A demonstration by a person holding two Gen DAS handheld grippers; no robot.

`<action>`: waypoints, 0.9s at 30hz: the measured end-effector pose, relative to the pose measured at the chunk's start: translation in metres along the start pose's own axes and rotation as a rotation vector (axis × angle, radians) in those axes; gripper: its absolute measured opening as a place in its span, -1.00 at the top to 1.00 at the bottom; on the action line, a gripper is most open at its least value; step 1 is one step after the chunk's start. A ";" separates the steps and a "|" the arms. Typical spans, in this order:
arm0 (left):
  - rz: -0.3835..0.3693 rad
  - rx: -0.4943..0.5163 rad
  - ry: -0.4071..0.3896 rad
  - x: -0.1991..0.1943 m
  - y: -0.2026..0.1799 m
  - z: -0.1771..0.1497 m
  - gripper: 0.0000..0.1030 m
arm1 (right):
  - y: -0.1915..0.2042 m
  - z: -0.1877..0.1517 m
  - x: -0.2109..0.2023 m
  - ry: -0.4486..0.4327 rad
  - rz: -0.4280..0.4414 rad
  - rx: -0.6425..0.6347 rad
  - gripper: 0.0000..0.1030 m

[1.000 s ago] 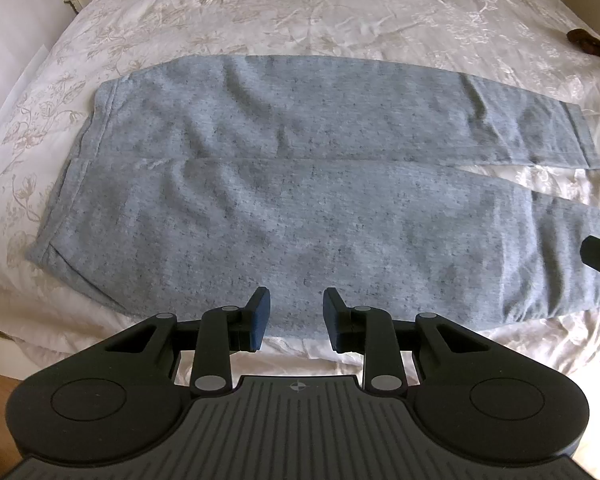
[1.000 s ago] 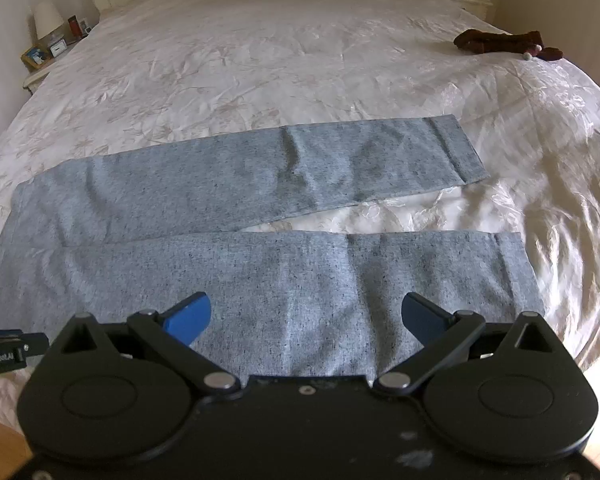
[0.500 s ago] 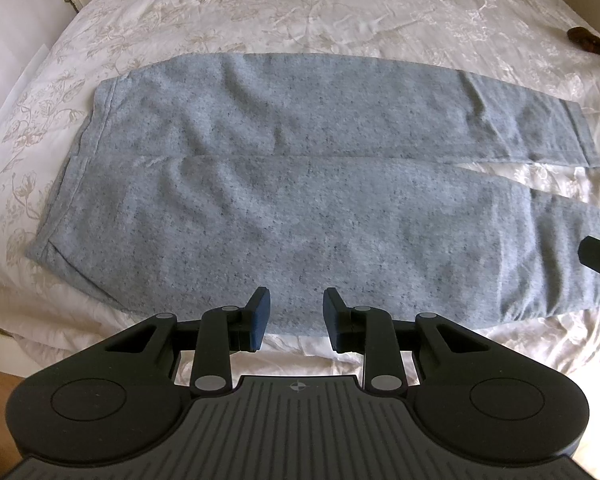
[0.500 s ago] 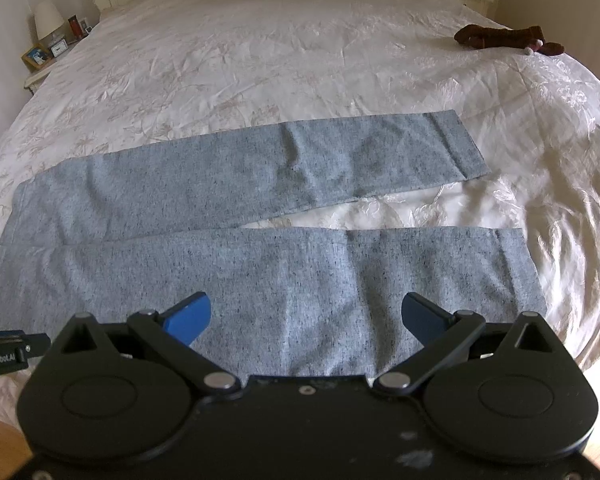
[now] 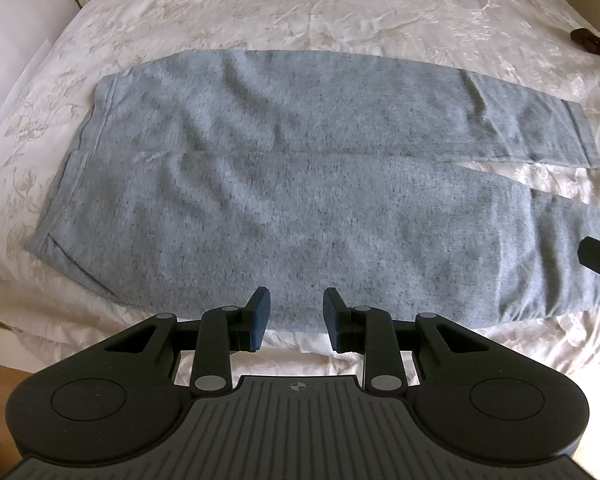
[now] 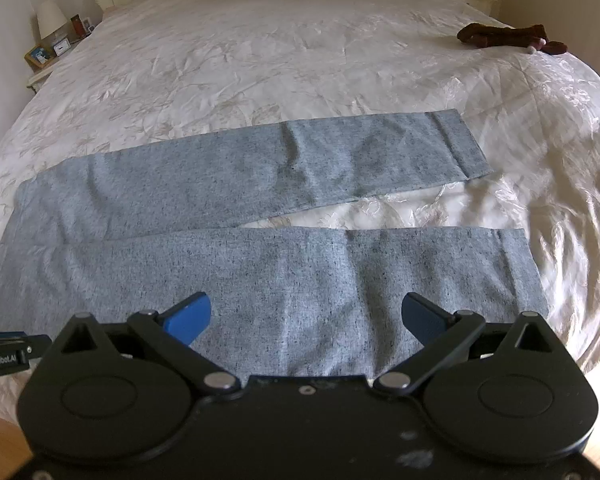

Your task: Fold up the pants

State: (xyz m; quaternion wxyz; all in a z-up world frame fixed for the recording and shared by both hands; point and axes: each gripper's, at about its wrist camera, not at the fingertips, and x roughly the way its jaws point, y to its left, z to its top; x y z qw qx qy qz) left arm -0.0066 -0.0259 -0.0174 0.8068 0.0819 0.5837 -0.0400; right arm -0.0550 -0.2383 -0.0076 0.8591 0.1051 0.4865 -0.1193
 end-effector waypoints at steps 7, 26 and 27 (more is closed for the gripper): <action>-0.001 -0.011 0.002 -0.002 -0.001 0.000 0.45 | -0.002 0.001 -0.001 -0.002 0.006 -0.006 -1.00; 0.018 -0.038 -0.153 -0.031 -0.011 0.007 0.45 | -0.014 0.007 -0.026 -0.143 0.054 -0.073 -1.00; 0.014 -0.042 -0.169 -0.033 -0.011 0.008 0.45 | -0.016 0.009 -0.028 -0.159 0.059 -0.075 -1.00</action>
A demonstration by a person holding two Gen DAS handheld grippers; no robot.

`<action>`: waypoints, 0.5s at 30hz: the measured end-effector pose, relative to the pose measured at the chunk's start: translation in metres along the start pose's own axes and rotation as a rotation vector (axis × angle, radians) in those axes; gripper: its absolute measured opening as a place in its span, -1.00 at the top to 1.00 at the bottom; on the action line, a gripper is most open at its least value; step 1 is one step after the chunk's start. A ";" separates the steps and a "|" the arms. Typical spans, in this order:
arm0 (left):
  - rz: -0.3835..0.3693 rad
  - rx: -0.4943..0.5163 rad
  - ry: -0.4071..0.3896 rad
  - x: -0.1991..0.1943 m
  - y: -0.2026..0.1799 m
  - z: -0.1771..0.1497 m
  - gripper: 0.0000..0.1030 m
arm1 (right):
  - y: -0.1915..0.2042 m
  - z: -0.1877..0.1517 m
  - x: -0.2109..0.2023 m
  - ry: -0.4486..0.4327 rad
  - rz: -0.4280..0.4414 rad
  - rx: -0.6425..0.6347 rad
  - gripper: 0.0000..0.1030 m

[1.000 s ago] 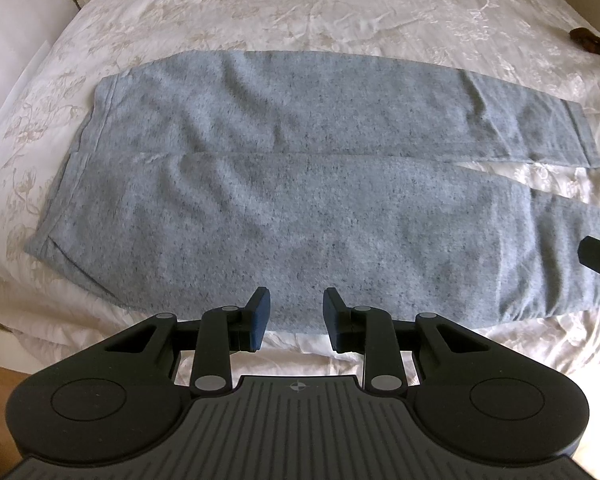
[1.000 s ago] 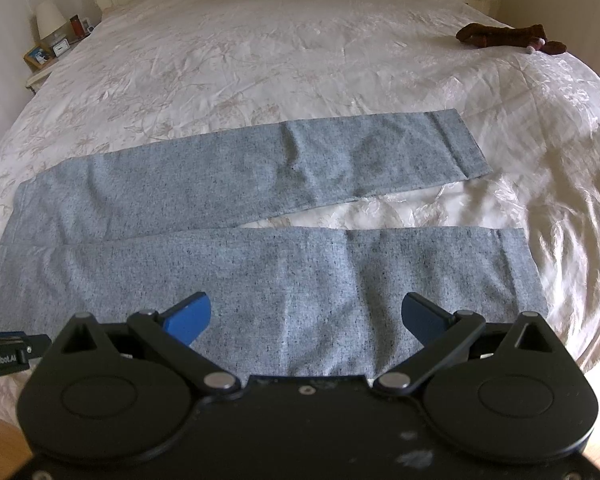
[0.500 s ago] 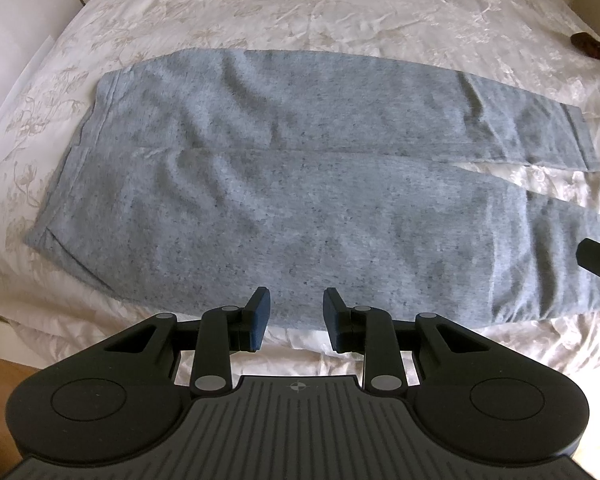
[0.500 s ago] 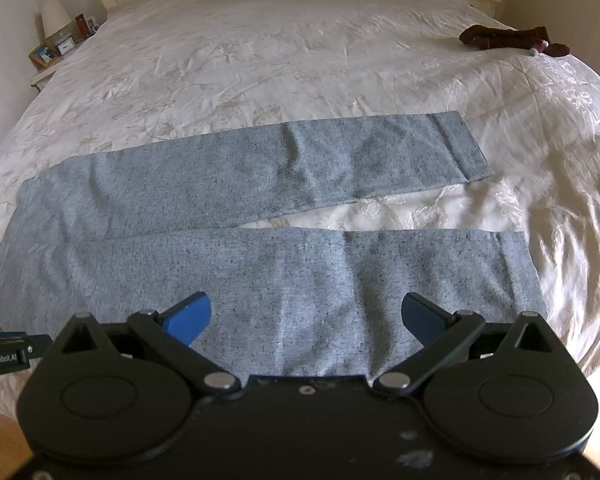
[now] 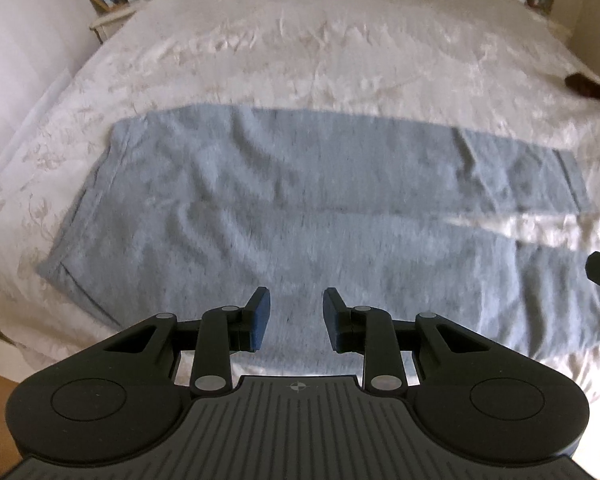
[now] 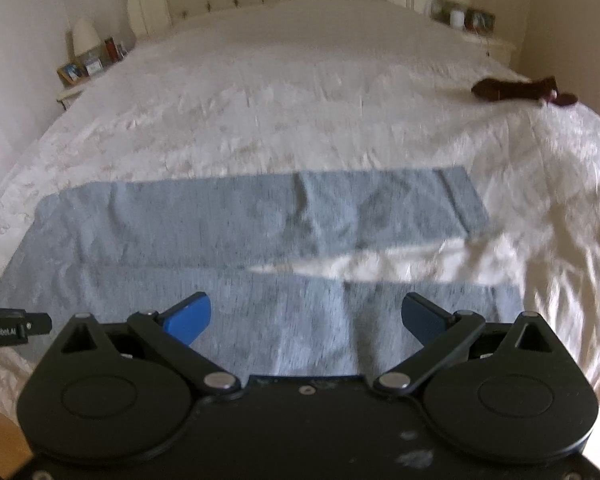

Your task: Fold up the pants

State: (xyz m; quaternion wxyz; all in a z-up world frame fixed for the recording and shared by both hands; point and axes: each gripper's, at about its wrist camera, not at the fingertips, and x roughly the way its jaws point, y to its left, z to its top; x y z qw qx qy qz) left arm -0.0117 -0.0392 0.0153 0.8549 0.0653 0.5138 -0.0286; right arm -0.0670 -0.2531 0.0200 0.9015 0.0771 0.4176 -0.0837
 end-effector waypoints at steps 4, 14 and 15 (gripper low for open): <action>0.001 -0.036 -0.069 -0.007 0.002 0.001 0.45 | -0.008 0.006 -0.006 -0.061 0.005 -0.002 -1.00; 0.000 -0.045 -0.070 -0.005 0.003 0.003 0.45 | -0.008 0.000 -0.010 -0.221 -0.089 -0.012 -1.00; 0.002 -0.041 -0.063 -0.003 0.004 0.003 0.45 | -0.006 -0.002 -0.010 -0.259 -0.107 -0.006 -1.00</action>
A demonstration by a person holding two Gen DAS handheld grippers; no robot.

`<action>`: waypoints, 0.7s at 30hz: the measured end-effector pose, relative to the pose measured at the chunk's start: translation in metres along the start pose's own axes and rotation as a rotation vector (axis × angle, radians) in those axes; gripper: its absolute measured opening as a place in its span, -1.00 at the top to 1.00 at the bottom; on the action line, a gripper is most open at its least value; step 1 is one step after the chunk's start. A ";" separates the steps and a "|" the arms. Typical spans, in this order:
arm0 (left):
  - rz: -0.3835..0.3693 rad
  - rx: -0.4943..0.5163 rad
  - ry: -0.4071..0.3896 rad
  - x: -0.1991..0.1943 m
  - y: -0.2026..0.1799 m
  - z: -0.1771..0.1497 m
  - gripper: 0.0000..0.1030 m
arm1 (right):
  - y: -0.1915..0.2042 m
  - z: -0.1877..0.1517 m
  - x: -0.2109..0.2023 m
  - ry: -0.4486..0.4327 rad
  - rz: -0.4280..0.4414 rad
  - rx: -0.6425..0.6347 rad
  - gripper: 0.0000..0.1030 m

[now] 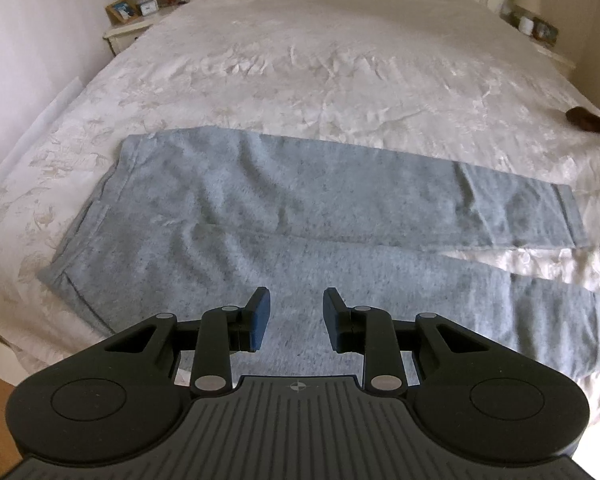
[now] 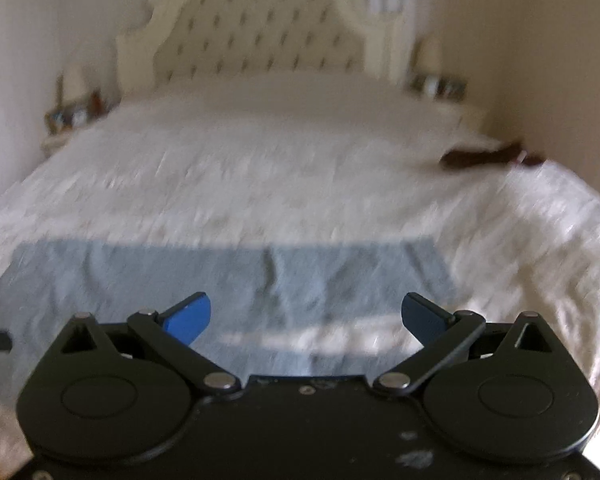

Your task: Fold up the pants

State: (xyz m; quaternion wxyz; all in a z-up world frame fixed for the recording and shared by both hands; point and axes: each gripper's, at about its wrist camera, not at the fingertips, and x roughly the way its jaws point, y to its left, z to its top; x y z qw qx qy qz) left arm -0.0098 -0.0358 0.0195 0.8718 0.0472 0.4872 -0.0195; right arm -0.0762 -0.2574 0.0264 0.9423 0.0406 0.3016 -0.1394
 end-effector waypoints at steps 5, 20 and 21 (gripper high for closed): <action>-0.005 0.033 0.034 0.023 0.002 0.007 0.45 | 0.004 0.002 0.020 0.102 0.046 0.053 -1.00; -0.028 0.126 0.176 0.112 0.045 0.039 0.45 | 0.053 -0.008 0.125 0.433 0.016 0.051 -0.78; -0.024 0.130 0.184 0.117 0.046 0.042 0.45 | 0.058 -0.008 0.131 0.439 0.020 0.047 -0.76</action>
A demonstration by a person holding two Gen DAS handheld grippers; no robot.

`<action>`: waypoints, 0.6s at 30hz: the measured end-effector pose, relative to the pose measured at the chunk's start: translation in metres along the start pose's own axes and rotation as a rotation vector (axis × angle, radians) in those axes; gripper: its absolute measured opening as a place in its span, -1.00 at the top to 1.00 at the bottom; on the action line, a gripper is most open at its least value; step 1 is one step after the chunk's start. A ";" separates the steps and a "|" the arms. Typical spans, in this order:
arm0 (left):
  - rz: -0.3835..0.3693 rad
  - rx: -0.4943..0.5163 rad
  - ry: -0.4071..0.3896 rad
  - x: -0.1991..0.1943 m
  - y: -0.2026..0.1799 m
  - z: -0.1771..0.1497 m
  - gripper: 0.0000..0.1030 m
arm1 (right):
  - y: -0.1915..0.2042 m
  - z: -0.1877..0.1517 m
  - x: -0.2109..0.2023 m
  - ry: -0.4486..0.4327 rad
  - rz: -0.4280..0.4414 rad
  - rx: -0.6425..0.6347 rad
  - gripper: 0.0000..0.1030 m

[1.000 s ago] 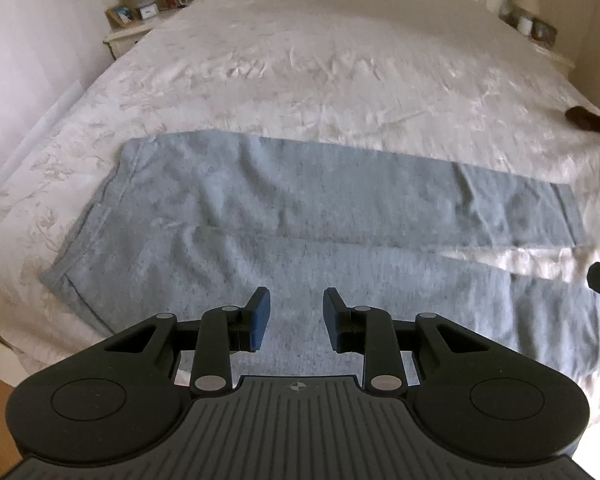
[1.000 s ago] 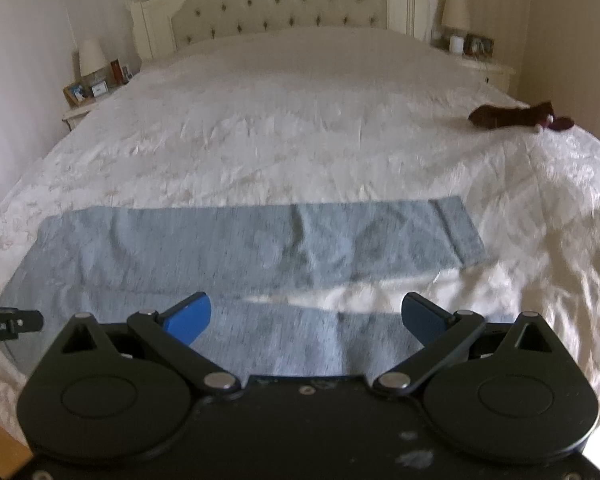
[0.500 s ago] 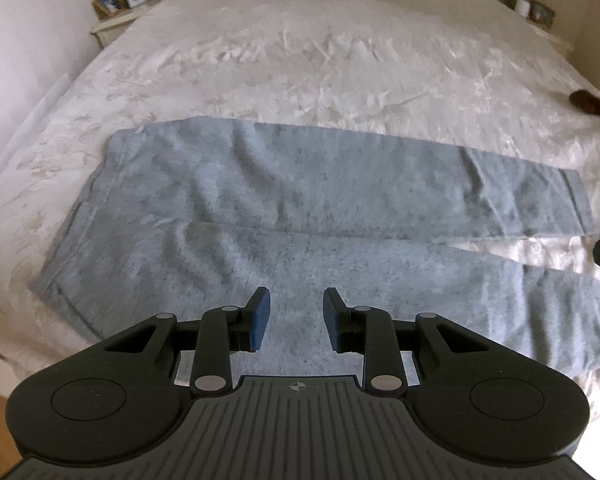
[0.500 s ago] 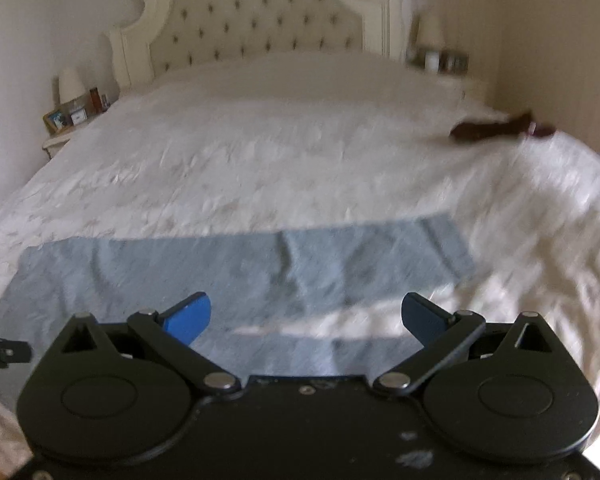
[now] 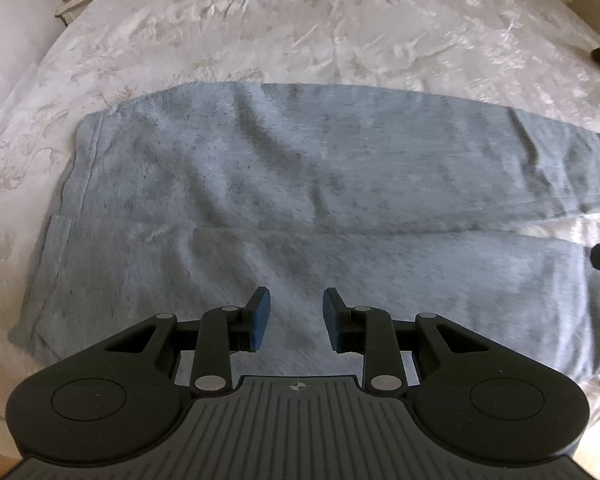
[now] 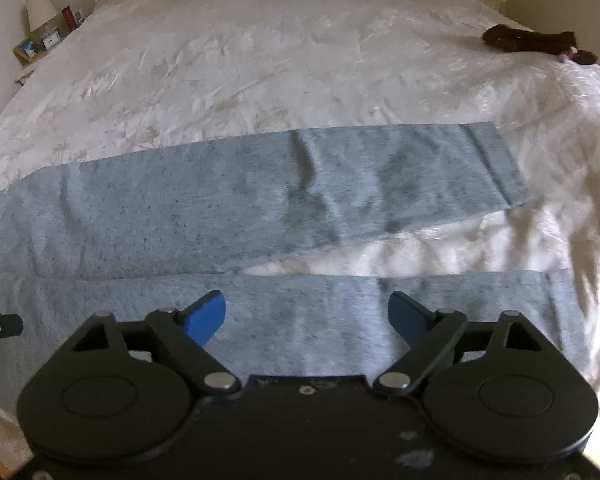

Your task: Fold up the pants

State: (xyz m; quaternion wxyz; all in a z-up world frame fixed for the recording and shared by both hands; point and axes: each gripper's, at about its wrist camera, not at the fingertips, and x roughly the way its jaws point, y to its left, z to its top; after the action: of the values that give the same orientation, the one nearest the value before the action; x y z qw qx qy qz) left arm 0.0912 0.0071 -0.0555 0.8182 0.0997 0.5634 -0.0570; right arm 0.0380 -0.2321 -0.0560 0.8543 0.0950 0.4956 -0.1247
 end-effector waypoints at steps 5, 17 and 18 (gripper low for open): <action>-0.016 0.050 0.013 0.019 -0.004 0.026 0.45 | 0.012 0.014 0.011 -0.028 0.010 -0.039 -0.74; -0.019 -0.034 0.026 0.040 -0.040 0.078 0.45 | -0.032 0.103 0.083 -0.064 0.080 -0.403 -0.60; -0.018 -0.053 0.031 0.041 -0.043 0.081 0.45 | -0.040 0.115 0.095 -0.043 0.102 -0.420 -0.59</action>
State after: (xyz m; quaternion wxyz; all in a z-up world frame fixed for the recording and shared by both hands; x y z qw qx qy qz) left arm 0.1710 -0.0520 -0.0698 0.8112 0.0737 0.5782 -0.0477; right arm 0.1655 -0.3140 -0.0836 0.8710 -0.0628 0.4867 0.0225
